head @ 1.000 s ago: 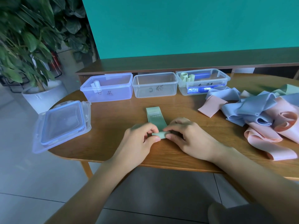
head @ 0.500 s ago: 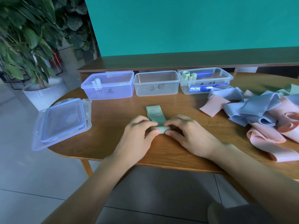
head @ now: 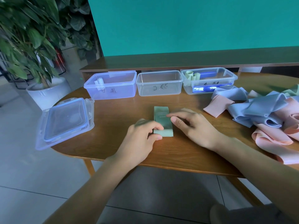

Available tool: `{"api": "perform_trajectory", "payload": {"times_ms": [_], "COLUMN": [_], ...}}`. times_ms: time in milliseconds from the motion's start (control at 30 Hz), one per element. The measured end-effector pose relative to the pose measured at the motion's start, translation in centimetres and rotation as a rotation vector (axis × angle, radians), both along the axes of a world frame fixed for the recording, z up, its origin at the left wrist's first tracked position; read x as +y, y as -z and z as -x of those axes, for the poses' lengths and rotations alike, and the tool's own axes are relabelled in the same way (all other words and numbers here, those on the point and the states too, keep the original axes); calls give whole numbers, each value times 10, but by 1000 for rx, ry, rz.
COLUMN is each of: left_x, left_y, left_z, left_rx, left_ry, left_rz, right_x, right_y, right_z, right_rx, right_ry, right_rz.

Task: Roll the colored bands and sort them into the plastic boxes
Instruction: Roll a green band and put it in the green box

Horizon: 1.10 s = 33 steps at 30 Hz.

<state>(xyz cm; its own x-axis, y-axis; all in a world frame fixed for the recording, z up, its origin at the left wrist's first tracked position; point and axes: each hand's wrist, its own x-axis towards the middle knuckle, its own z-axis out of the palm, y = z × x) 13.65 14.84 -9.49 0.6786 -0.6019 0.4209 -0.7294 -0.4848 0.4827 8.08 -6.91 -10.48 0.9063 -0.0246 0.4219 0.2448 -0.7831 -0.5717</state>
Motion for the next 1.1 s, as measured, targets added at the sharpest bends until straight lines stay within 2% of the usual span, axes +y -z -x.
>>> {"api": "perform_trajectory", "payload": {"times_ms": [133, 233, 367, 567, 767, 967, 1100], "left_x": [4, 4, 4, 4, -2, -4, -5], "left_y": [0, -1, 1, 3, 7, 6, 2], "left_z": [2, 2, 1, -7, -23, -24, -24], "left_rx": [6, 2, 7, 6, -161, -119, -137], "left_ry": [11, 10, 23, 39, 104, 127, 157], "left_rz": [8, 3, -41, -72, -78, -119, -64], "right_x": [-2, -8, -19, -23, -29, -29, -29], "right_y": [-3, -5, -4, -4, -3, -3, -3], "right_z": [-21, -39, -55, -63, -66, -67, -67], "right_rx": [144, 299, 355, 382, 378, 376, 371], "right_ry": [-94, -96, -74, -79, -103, -91, -97], "right_rz": [96, 283, 387, 423, 385, 366, 369]}}
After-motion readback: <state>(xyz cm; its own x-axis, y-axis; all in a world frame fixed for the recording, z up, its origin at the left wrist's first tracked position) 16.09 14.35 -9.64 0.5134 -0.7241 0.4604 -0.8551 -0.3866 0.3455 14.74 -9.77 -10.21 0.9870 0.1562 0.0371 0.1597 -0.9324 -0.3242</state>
